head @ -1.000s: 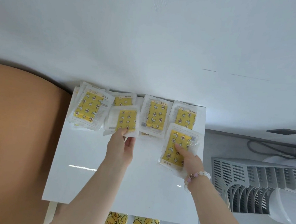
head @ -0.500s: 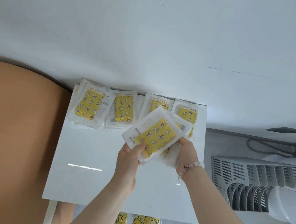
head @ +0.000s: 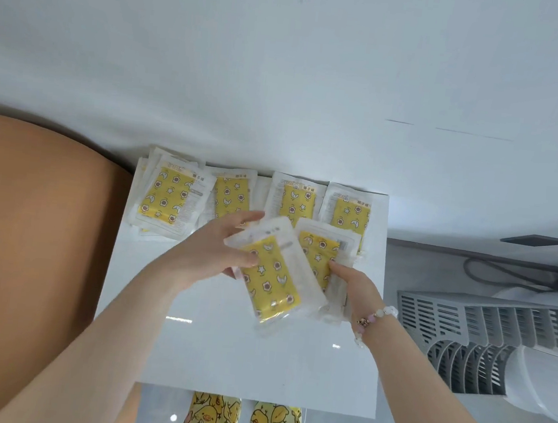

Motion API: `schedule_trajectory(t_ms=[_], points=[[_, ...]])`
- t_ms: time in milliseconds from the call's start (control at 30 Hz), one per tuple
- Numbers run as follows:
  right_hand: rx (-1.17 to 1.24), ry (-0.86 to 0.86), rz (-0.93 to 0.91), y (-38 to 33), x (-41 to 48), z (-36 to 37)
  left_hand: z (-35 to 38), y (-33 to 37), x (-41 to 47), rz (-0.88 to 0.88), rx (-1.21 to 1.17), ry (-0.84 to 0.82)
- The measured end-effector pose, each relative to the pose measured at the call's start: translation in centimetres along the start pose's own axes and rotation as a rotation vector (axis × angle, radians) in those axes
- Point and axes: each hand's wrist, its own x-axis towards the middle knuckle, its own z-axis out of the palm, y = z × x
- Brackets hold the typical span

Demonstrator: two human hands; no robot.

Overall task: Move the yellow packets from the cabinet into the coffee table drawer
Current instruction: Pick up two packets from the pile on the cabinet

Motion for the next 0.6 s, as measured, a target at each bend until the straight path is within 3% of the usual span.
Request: schedule_trajectory(t_ms=[100, 267, 400, 600], points=[[-0.006, -0.044, 0.013, 0.7, -0.3, 0.7, 0.8, 0.8, 1.4, 0.033, 0.12, 0.071], [0.046, -0.118, 0.004, 1.2, -0.6, 1.9, 3.1, -0.3, 2.1, 0.047, -0.064, 0.158], [0.073, -0.113, -0.019, 0.8, -0.6, 1.9, 4.1, -1.8, 2.2, -0.025, -0.08, 0.282], [0.045, -0.076, -0.048, 1.1, -0.9, 2.0, 5.2, -3.0, 1.5, -0.105, -0.301, 0.274]])
